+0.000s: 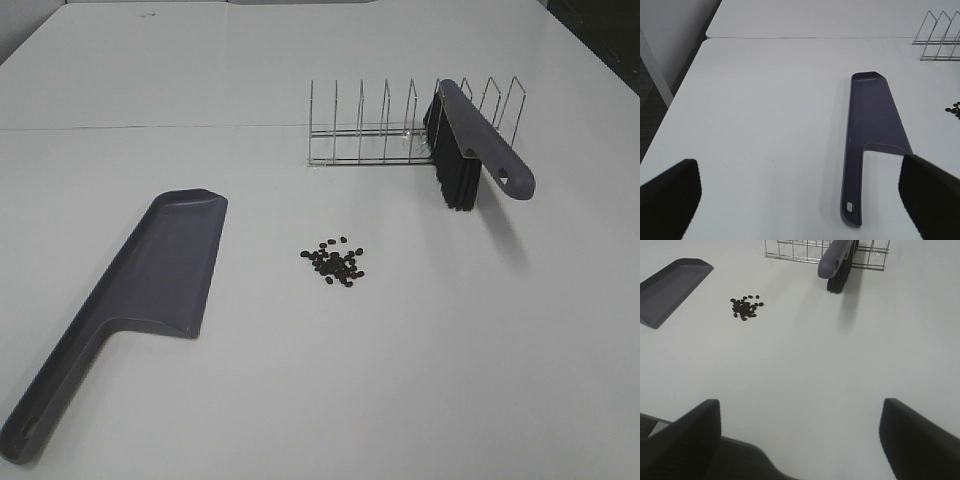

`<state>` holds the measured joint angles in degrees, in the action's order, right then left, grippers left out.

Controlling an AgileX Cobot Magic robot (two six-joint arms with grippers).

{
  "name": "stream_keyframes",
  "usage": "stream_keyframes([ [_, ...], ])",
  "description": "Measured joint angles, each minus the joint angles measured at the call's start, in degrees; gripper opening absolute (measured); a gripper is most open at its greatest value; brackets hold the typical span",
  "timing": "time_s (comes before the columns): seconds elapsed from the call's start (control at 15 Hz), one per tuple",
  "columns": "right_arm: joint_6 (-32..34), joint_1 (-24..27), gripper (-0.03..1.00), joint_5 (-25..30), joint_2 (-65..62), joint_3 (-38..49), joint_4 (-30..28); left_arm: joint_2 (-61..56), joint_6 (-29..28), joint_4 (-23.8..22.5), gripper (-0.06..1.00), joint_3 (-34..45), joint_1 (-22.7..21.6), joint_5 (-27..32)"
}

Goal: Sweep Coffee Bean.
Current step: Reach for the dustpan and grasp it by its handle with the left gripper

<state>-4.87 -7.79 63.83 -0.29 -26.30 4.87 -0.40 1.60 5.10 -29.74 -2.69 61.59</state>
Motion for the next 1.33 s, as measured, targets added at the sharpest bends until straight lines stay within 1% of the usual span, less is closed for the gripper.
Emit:
stream_keyframes([
  [1.33, 0.0, 0.0, 0.73, 0.0, 0.0, 0.0, 0.0, 0.0, 0.0, 0.1, 0.99, 0.0, 0.0, 0.0],
])
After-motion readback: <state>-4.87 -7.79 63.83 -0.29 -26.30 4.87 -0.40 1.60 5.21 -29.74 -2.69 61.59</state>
